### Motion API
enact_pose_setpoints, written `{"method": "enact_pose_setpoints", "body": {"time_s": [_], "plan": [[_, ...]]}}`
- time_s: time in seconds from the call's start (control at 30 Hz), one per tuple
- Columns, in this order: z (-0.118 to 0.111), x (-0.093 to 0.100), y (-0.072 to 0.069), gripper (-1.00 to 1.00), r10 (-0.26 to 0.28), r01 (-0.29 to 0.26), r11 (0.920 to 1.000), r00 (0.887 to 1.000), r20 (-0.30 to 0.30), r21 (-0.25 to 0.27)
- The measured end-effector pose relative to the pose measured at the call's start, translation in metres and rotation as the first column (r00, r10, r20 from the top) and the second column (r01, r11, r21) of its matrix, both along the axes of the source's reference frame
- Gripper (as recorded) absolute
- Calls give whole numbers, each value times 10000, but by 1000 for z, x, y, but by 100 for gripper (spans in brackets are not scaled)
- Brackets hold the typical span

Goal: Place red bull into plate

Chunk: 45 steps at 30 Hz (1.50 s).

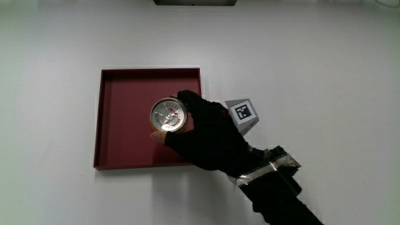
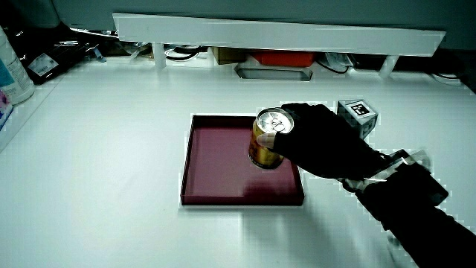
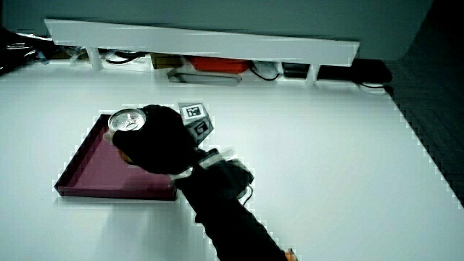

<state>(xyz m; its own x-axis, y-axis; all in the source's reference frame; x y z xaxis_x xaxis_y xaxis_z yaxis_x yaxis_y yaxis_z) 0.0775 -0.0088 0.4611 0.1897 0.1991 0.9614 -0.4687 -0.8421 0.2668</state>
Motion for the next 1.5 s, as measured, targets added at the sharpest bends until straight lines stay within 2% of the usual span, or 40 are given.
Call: {"method": "enact_pose_setpoints", "body": {"time_s": [0.03,0.1,0.13,0.27,0.33,0.53,0.6,0.67,0.7,0.73,0.9,0.97,1.0,1.03,1.17,1.23,1.37,1.47,1.5], "plan": [[3,-3,1,0,-47,46,9996,10000,-28,-269],[12,-9,2,0,-186,183,9993,9998,-80,-332],[14,-12,3,0,-245,232,9983,9995,-221,-538],[31,-19,7,0,-424,388,9967,9979,-494,-714],[36,-22,9,0,-514,464,9918,9979,-392,-1190],[55,-29,15,0,-740,632,9856,9952,-636,-1569],[59,-29,16,0,-641,579,9806,9976,-273,-1875],[60,-28,16,0,-610,521,9823,9972,-443,-1798],[60,-28,16,0,-560,491,9803,9980,-305,-1914],[61,-28,16,0,-556,490,9823,9980,-315,-1809],[61,-29,16,0,-544,483,9791,9982,-256,-1976],[61,-29,16,-8,-575,507,9785,9979,-282,-1998],[62,-29,17,-13,-556,461,9756,9977,-383,-2149],[63,-29,17,-17,-535,482,9789,9983,-217,-1984],[62,-29,17,-33,-520,447,9747,9983,-276,-2191],[65,-28,18,-42,-502,419,9772,9981,-344,-2084],[62,-26,19,-58,-548,528,9727,9985,-27,-2262],[50,-23,18,-71,-657,721,9785,9971,397,-1932],[42,-21,17,-75,-813,857,9792,9962,314,-1838]]}}
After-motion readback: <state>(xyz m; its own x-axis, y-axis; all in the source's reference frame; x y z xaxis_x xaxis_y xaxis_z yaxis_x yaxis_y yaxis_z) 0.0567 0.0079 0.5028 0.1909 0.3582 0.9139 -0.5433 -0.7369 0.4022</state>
